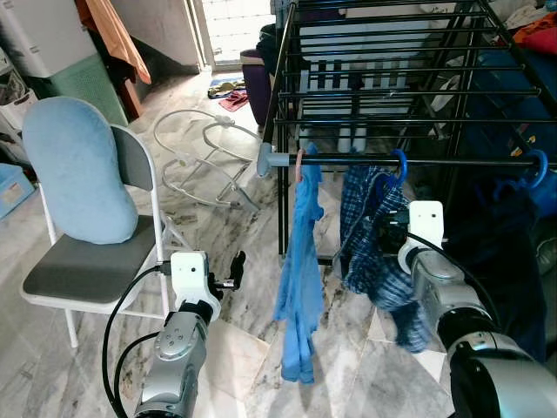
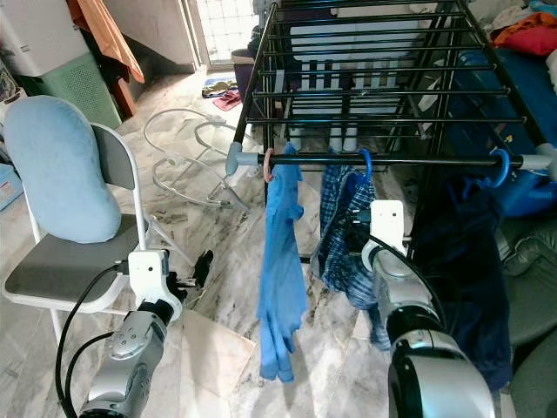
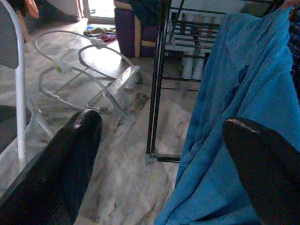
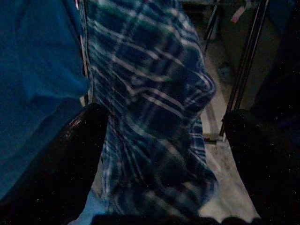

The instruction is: Hang hanger

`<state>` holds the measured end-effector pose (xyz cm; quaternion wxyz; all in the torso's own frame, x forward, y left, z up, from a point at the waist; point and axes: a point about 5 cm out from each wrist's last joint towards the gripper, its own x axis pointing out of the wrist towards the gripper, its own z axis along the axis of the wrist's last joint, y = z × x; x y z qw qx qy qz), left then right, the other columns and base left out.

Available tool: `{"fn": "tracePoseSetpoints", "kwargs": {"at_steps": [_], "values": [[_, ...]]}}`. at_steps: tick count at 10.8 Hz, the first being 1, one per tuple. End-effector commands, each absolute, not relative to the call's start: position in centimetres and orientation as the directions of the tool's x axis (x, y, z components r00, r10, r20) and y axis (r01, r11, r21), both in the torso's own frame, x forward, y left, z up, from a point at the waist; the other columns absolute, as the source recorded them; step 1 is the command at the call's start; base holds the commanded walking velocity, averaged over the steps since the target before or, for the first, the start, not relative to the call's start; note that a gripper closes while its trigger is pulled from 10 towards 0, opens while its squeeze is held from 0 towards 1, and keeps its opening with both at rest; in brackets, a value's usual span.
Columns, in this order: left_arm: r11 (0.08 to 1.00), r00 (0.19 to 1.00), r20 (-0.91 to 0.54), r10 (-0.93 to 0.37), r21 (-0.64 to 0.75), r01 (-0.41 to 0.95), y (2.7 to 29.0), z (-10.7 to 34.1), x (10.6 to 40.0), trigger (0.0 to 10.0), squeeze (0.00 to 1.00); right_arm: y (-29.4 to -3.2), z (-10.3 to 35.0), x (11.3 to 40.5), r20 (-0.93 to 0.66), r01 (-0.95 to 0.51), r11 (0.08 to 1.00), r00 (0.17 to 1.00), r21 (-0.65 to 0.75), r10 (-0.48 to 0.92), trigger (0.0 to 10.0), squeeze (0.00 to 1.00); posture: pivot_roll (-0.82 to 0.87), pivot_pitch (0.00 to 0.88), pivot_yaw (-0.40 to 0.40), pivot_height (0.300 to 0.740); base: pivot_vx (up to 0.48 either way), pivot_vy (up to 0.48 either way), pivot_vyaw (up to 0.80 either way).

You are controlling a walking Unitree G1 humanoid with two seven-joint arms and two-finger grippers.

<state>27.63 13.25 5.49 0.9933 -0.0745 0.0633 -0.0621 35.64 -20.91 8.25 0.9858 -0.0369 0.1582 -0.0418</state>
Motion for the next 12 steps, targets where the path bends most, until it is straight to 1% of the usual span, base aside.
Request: {"fn": "tracePoseSetpoints", "kwargs": {"at_steps": [1, 3, 7, 8, 9, 10, 12], "values": [[0.985, 0.986, -0.122, -0.116, -0.145, 0.098, 13.6, 5.6, 28.0, 10.0, 0.00, -20.6, 8.5, 35.7, -0.295, 0.057, 0.995, 0.952, -0.082, -0.079, 10.0, 1.00, -0.12, 0.000, 0.080, 0.740, 0.000, 0.000, 0.00], [0.988, 0.987, -0.136, -0.091, -0.135, 0.073, 13.8, 5.4, 28.0, 10.0, 0.00, -21.1, 8.8, 35.3, -0.267, 0.055, 0.994, 0.961, -0.095, -0.079, 10.0, 1.00, -0.13, 0.000, 0.079, 0.740, 0.000, 0.000, 0.00], [0.990, 0.984, -0.158, -0.088, -0.123, 0.069, 13.9, 5.2, 28.0, 10.0, 0.00, -21.7, 9.7, 34.0, -0.223, 0.015, 0.994, 0.974, -0.108, -0.039, 10.0, 1.00, -0.13, 0.000, 0.088, 0.740, 0.000, 0.000, 0.00], [0.991, 0.983, -0.161, -0.086, -0.118, 0.067, 14.0, 5.1, 28.0, 10.0, 0.00, -21.7, 9.8, 33.5, -0.213, 0.008, 0.996, 0.977, -0.091, -0.027, 10.0, 1.00, -0.14, 0.000, 0.095, 0.740, 0.000, 0.000, 0.00], [0.991, 0.982, -0.167, -0.087, -0.113, 0.069, 14.0, 5.1, 28.0, 10.0, 0.00, -21.7, 9.6, 33.2, -0.219, 0.005, 0.995, 0.975, -0.095, -0.026, 10.0, 0.68, -0.14, 0.000, 0.097, 0.740, 0.000, 0.000, 0.00], [0.991, 0.982, -0.167, -0.088, -0.110, 0.070, 14.0, 5.1, 28.1, 10.0, 0.00, -21.5, 9.6, 32.9, -0.219, 0.001, 0.996, 0.975, -0.091, -0.021, 10.0, 0.00, -0.14, 0.000, 0.099, 0.740, 0.000, 0.000, 0.00], [0.992, 0.982, -0.168, -0.086, -0.109, 0.068, 14.0, 5.1, 28.1, 10.0, 0.00, -21.4, 9.8, 32.7, -0.222, -0.002, 0.996, 0.975, -0.087, -0.017, 10.0, 0.00, -0.14, 0.000, 0.099, 0.740, -0.274, 0.000, 0.00]]}}
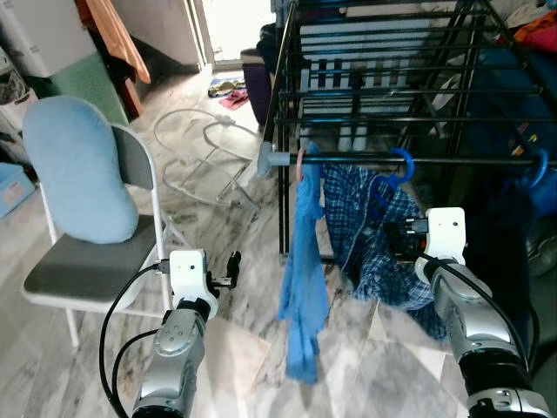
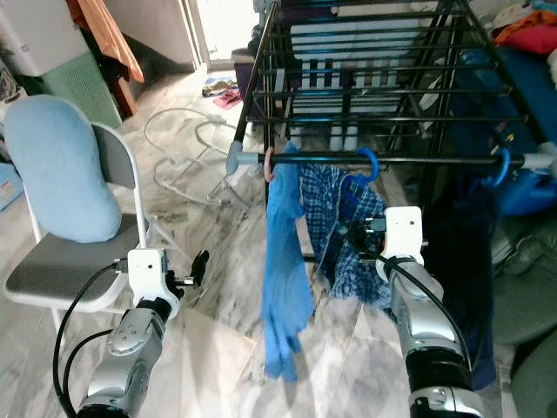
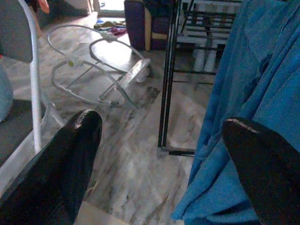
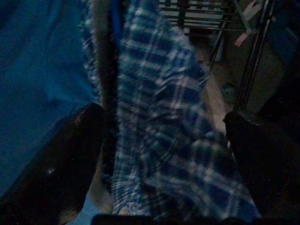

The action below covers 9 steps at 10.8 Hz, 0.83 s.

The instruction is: Hang hanger

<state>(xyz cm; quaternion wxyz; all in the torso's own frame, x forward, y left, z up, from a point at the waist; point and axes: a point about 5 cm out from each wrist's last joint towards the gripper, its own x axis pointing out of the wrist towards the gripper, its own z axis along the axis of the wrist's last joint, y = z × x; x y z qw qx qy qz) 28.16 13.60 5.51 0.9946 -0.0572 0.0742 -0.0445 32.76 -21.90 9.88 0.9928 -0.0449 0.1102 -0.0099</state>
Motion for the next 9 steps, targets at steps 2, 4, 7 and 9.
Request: {"fn": "tracePoseSetpoints", "kwargs": {"at_steps": [2, 4, 7, 9], "values": [[0.992, 0.982, -0.169, -0.085, -0.107, 0.068, 14.0, 5.1, 28.0, 10.0, 0.00, -21.3, 10.1, 32.8, -0.215, -0.008, 0.998, 0.976, -0.070, -0.007, 10.0, 1.00, -0.13, 0.000, 0.094, 0.740, -0.274, 0.000, 0.00], [0.992, 0.982, -0.168, -0.086, -0.105, 0.069, 14.0, 5.1, 28.0, 10.0, 0.00, -21.6, 10.4, 32.8, -0.192, 0.022, 0.995, 0.981, -0.096, -0.040, 10.0, 1.00, -0.13, 0.000, 0.094, 0.740, -0.272, 0.000, 0.00], [0.992, 0.981, -0.171, -0.089, -0.107, 0.071, 14.0, 5.1, 27.9, 10.0, 0.00, -21.7, 10.7, 32.7, -0.167, 0.036, 0.991, 0.984, -0.127, -0.057, 10.0, 1.00, -0.13, 0.000, 0.095, 0.740, -0.271, 0.000, 0.00], [0.992, 0.980, -0.176, -0.090, -0.107, 0.072, 13.9, 5.0, 27.9, 10.0, 0.00, -21.5, 11.1, 32.6, -0.125, 0.038, 0.987, 0.990, -0.155, -0.057, 10.0, 0.00, -0.13, 0.000, 0.097, 0.740, -0.253, 0.000, 0.00]]}}
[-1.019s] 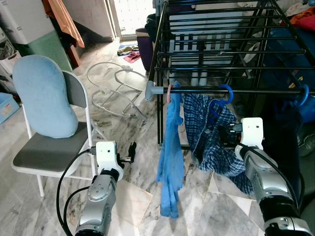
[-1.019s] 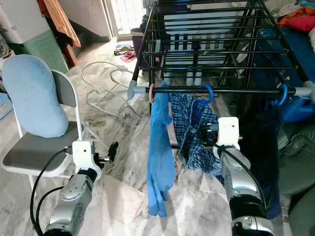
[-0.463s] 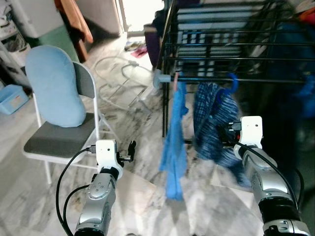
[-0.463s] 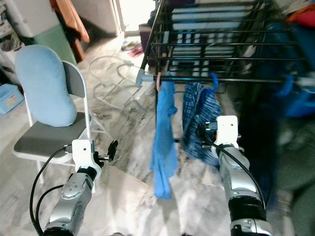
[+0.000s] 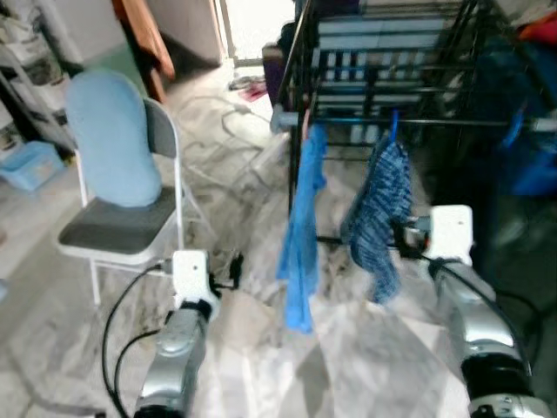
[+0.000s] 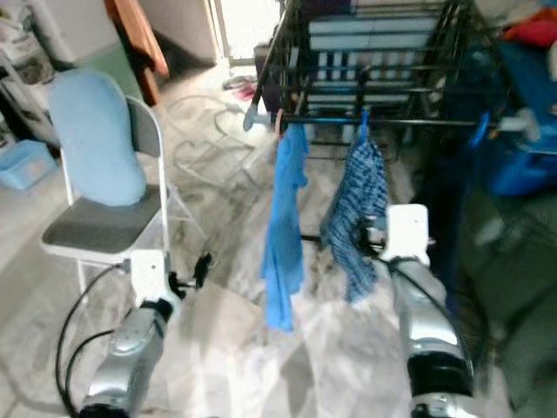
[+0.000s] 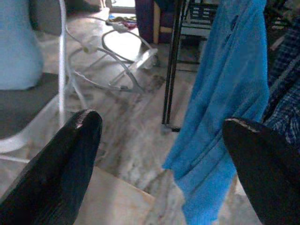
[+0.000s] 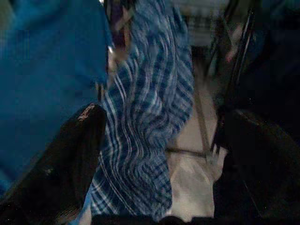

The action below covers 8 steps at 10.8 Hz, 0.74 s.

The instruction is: Hang hanger

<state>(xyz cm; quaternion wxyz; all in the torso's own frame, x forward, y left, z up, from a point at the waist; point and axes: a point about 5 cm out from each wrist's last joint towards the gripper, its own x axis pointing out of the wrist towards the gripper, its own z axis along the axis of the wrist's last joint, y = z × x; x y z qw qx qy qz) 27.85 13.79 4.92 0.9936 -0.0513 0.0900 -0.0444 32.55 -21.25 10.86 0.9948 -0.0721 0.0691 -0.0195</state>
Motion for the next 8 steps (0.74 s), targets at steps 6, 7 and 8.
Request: {"fn": "tracePoseSetpoints", "kwargs": {"at_steps": [6, 7, 8], "values": [[0.992, 0.978, -0.179, -0.103, -0.093, 0.088, 14.0, 4.9, 27.8, 10.0, 0.00, -21.5, 13.4, 32.3, 0.076, 0.169, 0.957, 0.985, -0.237, -0.155, 0.0, 0.00, -0.13, 0.000, 0.108, 0.740, 0.000, 0.000, 0.00], [0.992, 0.978, -0.180, -0.103, -0.091, 0.088, 14.0, 4.9, 27.8, 10.0, 0.00, -21.4, 13.0, 32.4, 0.060, 0.170, 0.959, 0.985, -0.226, -0.161, 5.2, 0.00, -0.13, 0.000, 0.108, 0.740, 0.000, 0.000, 0.00], [0.992, 0.978, -0.181, -0.102, -0.087, 0.087, 14.0, 4.9, 27.8, 10.0, 0.00, -21.2, 12.9, 32.5, 0.051, 0.156, 0.960, 0.988, -0.234, -0.148, 10.0, 0.00, -0.13, 0.000, 0.109, 0.740, 0.000, 0.000, 0.00]]}}
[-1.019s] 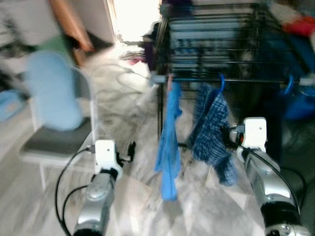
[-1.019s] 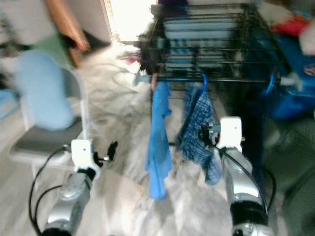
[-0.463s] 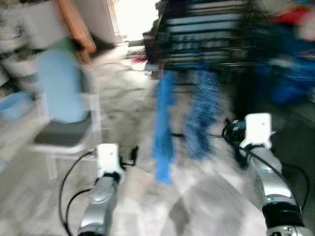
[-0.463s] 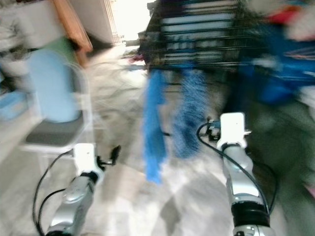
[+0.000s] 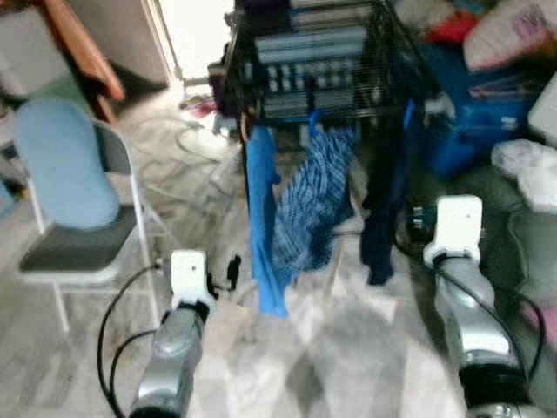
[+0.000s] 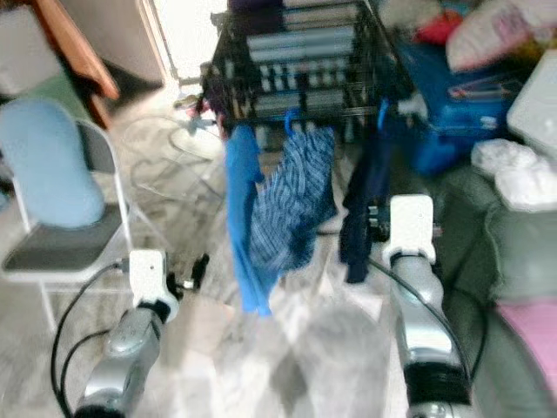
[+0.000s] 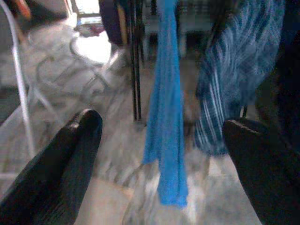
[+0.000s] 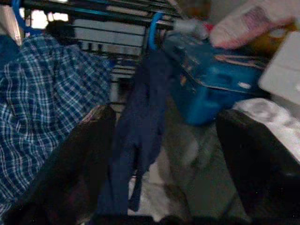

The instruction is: Hang hanger

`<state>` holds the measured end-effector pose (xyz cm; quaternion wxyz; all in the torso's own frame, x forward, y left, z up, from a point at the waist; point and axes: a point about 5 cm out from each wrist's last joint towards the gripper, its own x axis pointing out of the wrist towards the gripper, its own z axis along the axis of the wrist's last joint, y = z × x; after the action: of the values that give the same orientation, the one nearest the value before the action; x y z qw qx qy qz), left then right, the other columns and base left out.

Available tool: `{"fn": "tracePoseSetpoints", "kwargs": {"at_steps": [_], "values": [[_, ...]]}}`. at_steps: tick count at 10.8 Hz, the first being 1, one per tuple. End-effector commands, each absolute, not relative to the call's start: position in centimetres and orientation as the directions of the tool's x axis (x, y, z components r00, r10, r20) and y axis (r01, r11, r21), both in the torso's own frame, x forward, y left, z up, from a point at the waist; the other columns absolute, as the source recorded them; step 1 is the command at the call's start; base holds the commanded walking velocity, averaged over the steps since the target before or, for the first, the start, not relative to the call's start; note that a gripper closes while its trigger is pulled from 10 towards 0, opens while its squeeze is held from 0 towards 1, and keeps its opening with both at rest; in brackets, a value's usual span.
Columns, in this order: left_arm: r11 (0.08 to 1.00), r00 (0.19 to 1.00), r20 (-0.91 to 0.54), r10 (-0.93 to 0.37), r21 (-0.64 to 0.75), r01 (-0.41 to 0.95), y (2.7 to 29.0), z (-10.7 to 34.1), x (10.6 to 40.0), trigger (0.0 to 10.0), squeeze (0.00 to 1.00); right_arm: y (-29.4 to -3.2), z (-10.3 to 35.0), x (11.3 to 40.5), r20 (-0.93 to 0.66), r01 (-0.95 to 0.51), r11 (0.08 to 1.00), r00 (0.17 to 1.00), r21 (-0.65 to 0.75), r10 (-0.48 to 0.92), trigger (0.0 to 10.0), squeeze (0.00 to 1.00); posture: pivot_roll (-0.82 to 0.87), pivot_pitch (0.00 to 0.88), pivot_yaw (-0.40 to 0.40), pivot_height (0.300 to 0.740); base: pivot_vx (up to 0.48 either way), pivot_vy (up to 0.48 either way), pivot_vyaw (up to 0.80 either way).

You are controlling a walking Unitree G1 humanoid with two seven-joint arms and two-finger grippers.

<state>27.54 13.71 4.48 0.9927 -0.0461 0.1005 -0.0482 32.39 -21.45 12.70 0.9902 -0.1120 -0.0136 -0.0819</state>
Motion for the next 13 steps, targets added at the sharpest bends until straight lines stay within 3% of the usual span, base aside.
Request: {"fn": "tracePoseSetpoints", "kwargs": {"at_steps": [1, 2, 4, 5, 6, 10, 13], "values": [[0.993, 0.978, -0.184, -0.099, -0.083, 0.085, 14.1, 4.9, 27.9, 10.0, 0.00, -20.9, 12.4, 32.6, 0.016, 0.138, 0.976, 0.990, -0.169, -0.137, 10.0, 0.00, -0.13, 0.000, 0.109, 0.740, 0.000, 0.000, 0.00], [0.993, 0.978, -0.185, -0.098, -0.081, 0.084, 14.1, 4.8, 27.9, 10.0, 0.00, -20.8, 11.9, 32.6, -0.011, 0.127, 0.983, 0.991, -0.135, -0.130, 10.0, 1.00, -0.13, 0.000, 0.111, 0.740, 0.000, 0.000, 0.00], [0.996, 0.981, -0.176, -0.079, -0.063, 0.069, 14.2, 5.0, 28.2, 10.0, 0.00, -19.8, 10.9, 32.9, -0.065, 0.083, 0.990, 0.994, -0.112, -0.090, 10.0, 1.00, -0.12, 0.000, 0.106, 0.740, 0.000, 0.000, 0.00], [0.999, 0.984, -0.173, -0.030, -0.040, 0.024, 14.8, 5.1, 28.5, 10.0, 0.00, -19.2, 10.3, 33.1, -0.100, 0.048, 0.994, 0.993, -0.097, -0.057, 10.0, 0.90, -0.12, 0.000, 0.100, 0.740, 0.000, 0.000, 0.00], [0.998, 0.984, -0.170, 0.052, -0.008, -0.055, 16.0, 5.2, 28.8, 10.0, 0.00, -18.4, 9.6, 33.2, -0.131, -0.003, 0.999, 0.991, -0.042, -0.002, 10.0, 0.00, -0.11, 0.000, 0.094, 0.740, 0.000, 0.000, 0.00], [0.980, 0.965, -0.167, 0.200, 0.018, -0.200, 19.0, 5.1, 28.0, 10.0, 0.00, -16.3, 8.4, 33.6, -0.174, -0.106, 0.994, 0.979, -0.005, 0.104, 10.0, 0.00, -0.03, 0.000, 0.033, 0.740, 0.000, 0.000, 0.00], [0.977, 0.963, -0.166, 0.211, 0.009, -0.212, 19.7, 4.6, 26.1, 10.0, 0.00, -15.8, 7.8, 34.1, -0.197, -0.104, 0.995, 0.975, 0.002, 0.103, 10.0, 0.00, 0.01, 0.000, 0.016, 0.740, 0.000, 0.000, 0.00]]}}
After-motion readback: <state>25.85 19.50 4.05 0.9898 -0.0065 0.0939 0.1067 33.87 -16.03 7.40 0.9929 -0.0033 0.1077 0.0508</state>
